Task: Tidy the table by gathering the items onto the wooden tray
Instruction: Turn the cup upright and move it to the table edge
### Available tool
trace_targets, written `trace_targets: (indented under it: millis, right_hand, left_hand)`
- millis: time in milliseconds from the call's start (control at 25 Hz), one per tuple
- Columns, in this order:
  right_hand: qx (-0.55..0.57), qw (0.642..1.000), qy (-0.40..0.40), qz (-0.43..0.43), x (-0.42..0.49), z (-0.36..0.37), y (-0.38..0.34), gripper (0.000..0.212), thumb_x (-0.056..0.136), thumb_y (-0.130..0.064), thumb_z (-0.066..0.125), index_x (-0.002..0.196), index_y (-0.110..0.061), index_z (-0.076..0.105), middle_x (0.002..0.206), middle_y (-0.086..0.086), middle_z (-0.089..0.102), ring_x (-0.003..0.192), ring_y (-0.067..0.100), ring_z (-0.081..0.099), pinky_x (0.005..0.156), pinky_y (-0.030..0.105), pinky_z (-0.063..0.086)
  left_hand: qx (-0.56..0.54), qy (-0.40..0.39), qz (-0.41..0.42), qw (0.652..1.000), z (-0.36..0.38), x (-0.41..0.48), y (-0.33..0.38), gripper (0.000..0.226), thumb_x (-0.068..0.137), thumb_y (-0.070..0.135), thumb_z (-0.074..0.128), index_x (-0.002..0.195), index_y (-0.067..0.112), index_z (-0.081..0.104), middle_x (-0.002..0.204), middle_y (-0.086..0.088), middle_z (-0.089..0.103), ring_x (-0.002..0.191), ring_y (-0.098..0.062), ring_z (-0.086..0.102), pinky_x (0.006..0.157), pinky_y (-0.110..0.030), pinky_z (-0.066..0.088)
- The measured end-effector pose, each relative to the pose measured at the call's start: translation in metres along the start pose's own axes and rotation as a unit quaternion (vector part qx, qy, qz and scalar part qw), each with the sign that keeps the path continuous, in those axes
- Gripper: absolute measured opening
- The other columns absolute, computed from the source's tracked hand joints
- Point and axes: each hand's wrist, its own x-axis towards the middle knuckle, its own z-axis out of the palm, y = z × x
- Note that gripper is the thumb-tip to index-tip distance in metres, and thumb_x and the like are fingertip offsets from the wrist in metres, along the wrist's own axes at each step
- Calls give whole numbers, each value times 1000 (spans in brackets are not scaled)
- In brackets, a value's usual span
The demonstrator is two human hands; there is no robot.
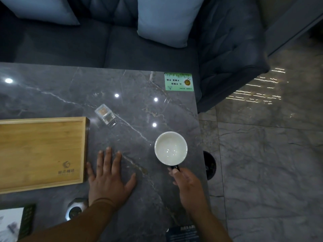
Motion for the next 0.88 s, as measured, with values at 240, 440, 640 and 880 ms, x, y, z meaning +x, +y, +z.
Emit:
trace_targets:
  millis: [240, 440, 640, 880]
  right_hand:
    - [7, 999, 32, 26, -2, -26, 16, 23, 102, -30, 56, 95, -32, 77, 97, -21, 77, 95, -1, 69, 89, 39, 54]
    - [23, 998, 55, 30, 1, -45, 27, 25, 104, -28, 55, 95, -28, 77, 98, -14, 78, 96, 4, 71, 92, 43, 55]
    - [65, 996, 35, 46, 5, -57, 35, 25, 96, -50, 56, 95, -34, 74, 104, -2, 78, 102, 21, 72, 97, 53, 54]
    - [115, 990, 46, 68, 8, -57, 39, 27, 104, -27, 53, 92, -27, 77, 104, 6, 79, 103, 25, 74, 94, 53, 56]
  left_hand:
    - [2, 9, -2, 1000, 9, 0, -3, 97, 79, 81, 45, 156, 24, 33, 172, -7, 18, 162, -25, 1, 125, -63, 2]
    - [4, 9, 1, 1000, 7, 0, -1, 97, 79, 80, 46, 157, 23, 33, 171, -9, 19, 161, -28, 4, 125, -64, 3]
    - [7, 8, -4, 1000, 2, -1, 1, 97, 80, 80, 45, 157, 22, 33, 171, -9, 21, 161, -29, 6, 125, -65, 4]
    - [10, 1, -9, 1000, -2, 0, 2, 97, 80, 79, 44, 157, 22, 33, 172, -9, 20, 161, -29, 6, 125, -64, 4]
